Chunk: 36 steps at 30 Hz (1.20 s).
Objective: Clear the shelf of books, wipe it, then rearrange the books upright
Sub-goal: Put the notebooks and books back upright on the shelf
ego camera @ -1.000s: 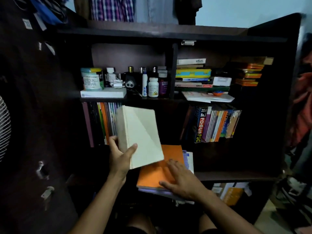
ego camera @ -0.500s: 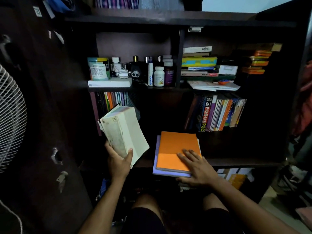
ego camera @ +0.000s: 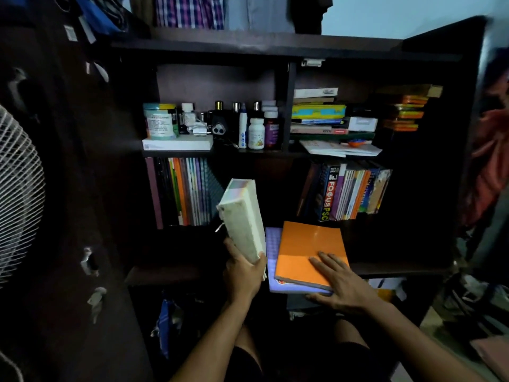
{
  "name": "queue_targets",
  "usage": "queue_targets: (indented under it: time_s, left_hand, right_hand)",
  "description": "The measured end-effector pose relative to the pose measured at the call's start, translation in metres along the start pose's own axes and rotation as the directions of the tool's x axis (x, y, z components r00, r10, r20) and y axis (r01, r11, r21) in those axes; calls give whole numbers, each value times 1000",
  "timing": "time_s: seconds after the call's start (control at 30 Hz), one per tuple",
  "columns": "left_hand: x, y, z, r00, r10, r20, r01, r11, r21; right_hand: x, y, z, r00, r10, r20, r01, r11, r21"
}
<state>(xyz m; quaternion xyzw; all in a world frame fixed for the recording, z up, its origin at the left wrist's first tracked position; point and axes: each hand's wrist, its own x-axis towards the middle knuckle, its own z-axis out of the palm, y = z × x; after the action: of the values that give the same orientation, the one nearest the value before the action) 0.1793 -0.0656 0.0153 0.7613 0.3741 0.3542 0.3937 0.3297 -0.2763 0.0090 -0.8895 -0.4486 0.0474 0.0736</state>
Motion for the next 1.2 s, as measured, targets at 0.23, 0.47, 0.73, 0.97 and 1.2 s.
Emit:
queue_targets:
  time_s: [0.23, 0.47, 0.73, 0.97, 1.2]
  left_hand:
    - [-18, 38, 66, 974, 141, 178, -156, 985, 69]
    - [-15, 61, 113, 950, 201, 238, -212, 977, 21]
    - [36, 34, 101, 999, 39, 29, -40, 998, 41]
    - [87, 43, 119, 978, -167, -128, 125, 949, -289]
    - [132, 48, 169, 999, 10, 43, -6, 996, -93]
  right_hand:
    - [-34, 46, -18, 980, 193, 38, -186, 973, -138]
    - [-32, 55, -49, 962, 249, 111, -224, 954, -201]
    - [22, 41, -29, 998, 12, 58, -3, 988, -152]
    - [36, 56, -15, 998, -42, -54, 31, 980, -198]
    - [39, 56, -10, 991, -47, -126, 23, 981, -190]
